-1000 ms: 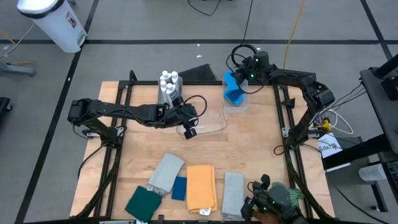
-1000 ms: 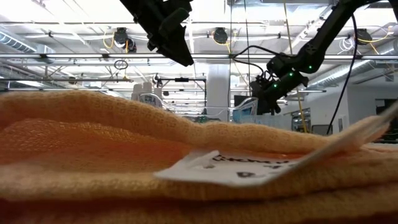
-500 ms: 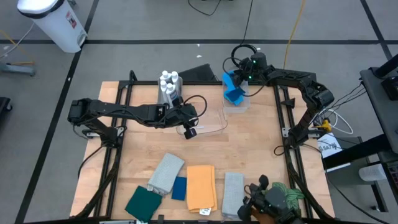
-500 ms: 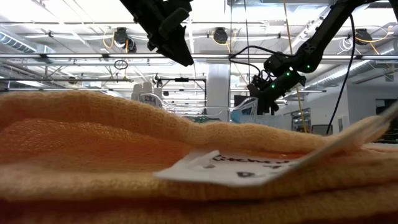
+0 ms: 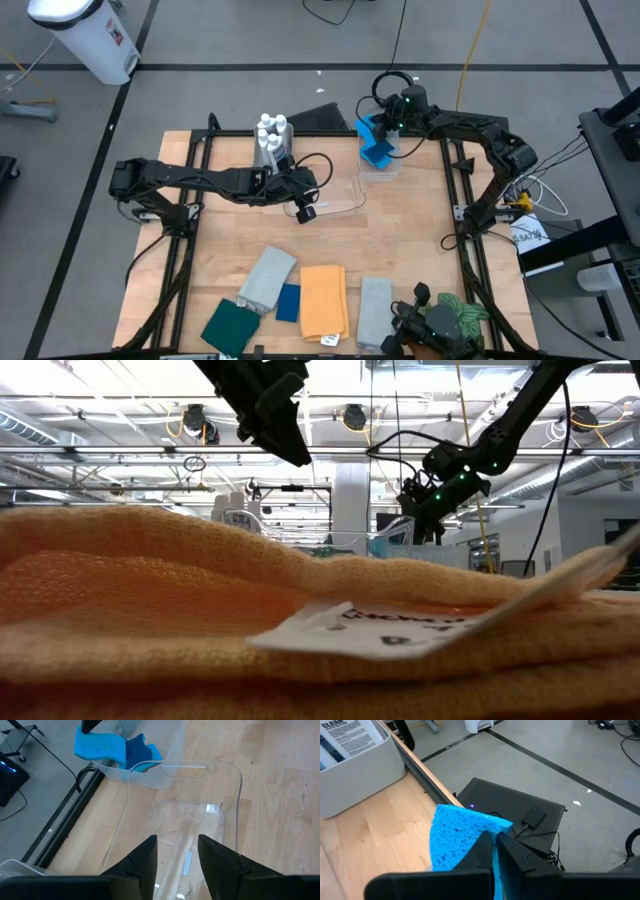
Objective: Pick & Place Kitchen Items
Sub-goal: Put the blue sponge into the white bin
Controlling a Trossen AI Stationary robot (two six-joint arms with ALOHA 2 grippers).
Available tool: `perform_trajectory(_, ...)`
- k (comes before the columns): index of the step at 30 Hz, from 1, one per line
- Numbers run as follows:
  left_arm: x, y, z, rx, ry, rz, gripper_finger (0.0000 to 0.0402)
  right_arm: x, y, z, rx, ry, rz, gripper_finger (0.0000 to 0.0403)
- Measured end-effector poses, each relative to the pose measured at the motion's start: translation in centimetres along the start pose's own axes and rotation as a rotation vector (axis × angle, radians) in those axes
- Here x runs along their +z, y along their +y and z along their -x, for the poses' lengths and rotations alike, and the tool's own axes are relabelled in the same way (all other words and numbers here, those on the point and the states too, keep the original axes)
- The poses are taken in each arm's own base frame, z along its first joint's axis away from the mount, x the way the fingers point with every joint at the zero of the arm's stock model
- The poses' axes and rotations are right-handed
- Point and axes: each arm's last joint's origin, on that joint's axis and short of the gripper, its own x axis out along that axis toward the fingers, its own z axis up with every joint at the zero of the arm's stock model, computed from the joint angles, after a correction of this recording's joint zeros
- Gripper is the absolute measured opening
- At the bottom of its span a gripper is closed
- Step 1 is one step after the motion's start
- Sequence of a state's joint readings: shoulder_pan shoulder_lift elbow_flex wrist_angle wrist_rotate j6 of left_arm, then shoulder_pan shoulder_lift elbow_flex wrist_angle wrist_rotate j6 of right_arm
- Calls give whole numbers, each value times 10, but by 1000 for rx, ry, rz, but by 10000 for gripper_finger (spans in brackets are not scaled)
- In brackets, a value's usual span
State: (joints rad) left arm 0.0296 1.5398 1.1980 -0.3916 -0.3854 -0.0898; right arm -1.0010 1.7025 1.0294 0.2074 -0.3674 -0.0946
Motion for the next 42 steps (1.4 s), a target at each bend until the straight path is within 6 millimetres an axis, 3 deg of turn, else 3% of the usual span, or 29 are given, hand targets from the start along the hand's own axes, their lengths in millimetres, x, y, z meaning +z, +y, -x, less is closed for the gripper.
perform_trajectory(6,0,0,0,0,0,0,145,17,17,20,6,-22,61,0)
perform_trajectory(12,0,0,0,0,0,1,145,30,50,53,-204,19,260,0)
perform_trajectory(18,0,0,0,-1,0,2,145,4,82,69,-233,54,380,0)
perform_trajectory(24,0,0,0,-1,0,6,145,-14,92,77,-231,-46,403,0)
perform_trajectory(28,0,0,0,-1,0,6,145,-9,85,80,-270,-153,358,0)
perform_trajectory(34,0,0,0,0,-4,7,145,-2,46,74,-381,-146,236,0)
perform_trajectory(39,1,2,-1,3,-13,10,145,-2,8,53,-302,-43,106,0)
perform_trajectory(42,3,2,-1,2,-25,4,145,-2,-4,39,-266,23,47,0)
